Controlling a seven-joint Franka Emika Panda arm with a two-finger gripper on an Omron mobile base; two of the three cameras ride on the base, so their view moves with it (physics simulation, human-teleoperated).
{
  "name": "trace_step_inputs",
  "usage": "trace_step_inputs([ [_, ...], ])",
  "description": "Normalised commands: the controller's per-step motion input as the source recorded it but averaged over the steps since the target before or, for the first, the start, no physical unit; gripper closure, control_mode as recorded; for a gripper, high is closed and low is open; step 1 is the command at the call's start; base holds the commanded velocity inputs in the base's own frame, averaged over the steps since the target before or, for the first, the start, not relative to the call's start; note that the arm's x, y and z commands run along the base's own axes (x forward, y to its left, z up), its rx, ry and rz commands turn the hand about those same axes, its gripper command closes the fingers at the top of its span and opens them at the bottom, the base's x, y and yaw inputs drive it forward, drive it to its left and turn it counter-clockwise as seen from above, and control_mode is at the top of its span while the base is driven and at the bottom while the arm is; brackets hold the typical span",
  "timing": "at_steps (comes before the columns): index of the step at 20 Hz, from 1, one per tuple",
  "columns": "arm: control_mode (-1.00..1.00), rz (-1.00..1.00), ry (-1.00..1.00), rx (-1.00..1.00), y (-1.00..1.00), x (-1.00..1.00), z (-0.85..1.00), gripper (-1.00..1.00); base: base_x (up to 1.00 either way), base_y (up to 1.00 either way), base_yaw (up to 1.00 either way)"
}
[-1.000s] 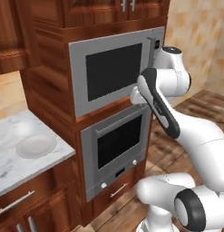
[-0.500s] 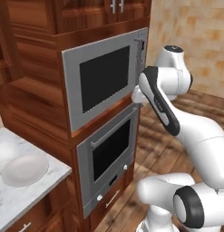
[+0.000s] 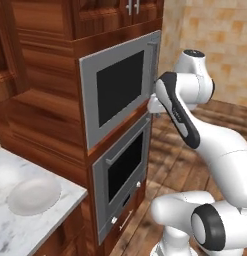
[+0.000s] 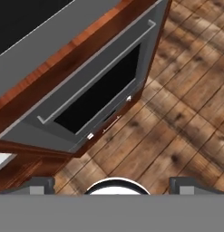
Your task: Take the baked cake out of the oven and place it on the plate for cooling. Then close the oven door.
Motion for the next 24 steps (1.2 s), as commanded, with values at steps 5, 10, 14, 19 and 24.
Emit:
trace_step_inputs([
  [5,1.0,0.0,0.0,0.0,0.0,0.0,0.0,-1.0,0.0,0.63,-0.14],
  [10,1.0,0.0,0.0,0.0,0.0,0.0,0.0,-1.0,-0.16,0.47,-0.1],
  [14,1.0,0.0,0.0,0.0,0.0,0.0,0.0,-1.0,-0.19,0.06,-0.05],
  [19,1.0,0.0,0.0,0.0,0.0,0.0,0.0,-1.0,-0.1,0.0,-0.01],
  [24,1.0,0.0,0.0,0.0,0.0,0.0,0.0,-1.0,0.0,0.01,0.0],
])
